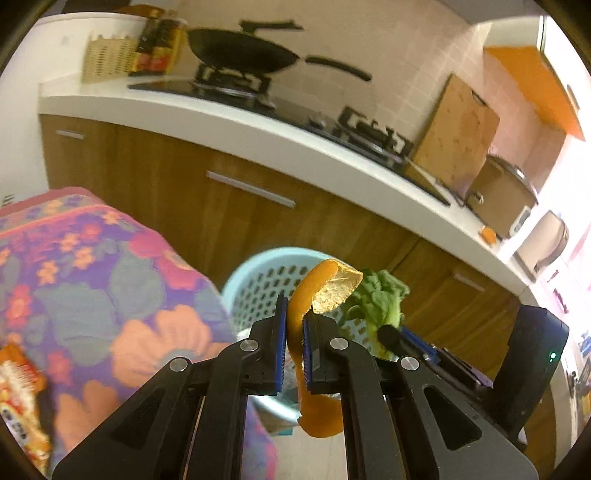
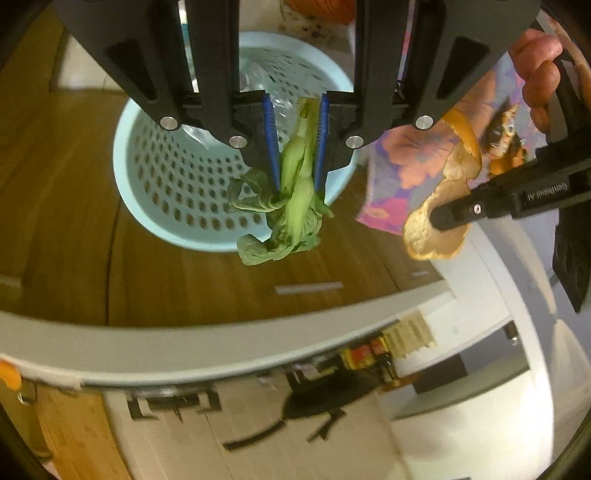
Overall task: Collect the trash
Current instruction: 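Carry leaf and peel over the wastebasket and lower them toward its opening, then open the right tool to drop the leaf while the left tool releases the peel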
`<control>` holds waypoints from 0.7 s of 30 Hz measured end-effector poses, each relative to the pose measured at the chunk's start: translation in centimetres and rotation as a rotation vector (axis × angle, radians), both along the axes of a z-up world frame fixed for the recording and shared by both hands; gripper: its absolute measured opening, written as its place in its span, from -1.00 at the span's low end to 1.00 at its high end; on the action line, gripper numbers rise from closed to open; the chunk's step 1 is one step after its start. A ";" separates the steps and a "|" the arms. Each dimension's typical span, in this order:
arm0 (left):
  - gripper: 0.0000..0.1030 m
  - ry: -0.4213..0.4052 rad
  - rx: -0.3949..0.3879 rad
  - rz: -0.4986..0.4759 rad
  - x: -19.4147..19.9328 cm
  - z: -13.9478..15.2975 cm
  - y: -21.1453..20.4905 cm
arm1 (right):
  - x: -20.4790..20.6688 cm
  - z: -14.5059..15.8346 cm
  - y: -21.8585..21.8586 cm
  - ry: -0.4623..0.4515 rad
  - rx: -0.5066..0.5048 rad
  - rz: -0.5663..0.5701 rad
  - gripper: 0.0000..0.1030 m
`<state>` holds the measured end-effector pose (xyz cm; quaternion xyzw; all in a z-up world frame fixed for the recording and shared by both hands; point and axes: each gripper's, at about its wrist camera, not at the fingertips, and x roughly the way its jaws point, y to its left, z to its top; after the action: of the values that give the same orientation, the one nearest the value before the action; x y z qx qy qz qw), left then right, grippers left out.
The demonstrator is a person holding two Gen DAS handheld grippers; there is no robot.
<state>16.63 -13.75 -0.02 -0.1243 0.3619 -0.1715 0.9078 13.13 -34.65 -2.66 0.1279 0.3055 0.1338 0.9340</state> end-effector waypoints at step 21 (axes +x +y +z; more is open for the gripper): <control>-0.17 0.127 0.110 0.021 4.9 -5.1 -4.5 | 2.8 -3.9 -2.1 0.158 -0.058 -0.063 -0.65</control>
<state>21.49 -18.21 -5.16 -0.0887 0.4263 -0.1337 0.8902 15.96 -36.79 -6.57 0.1206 0.3778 0.0851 0.9140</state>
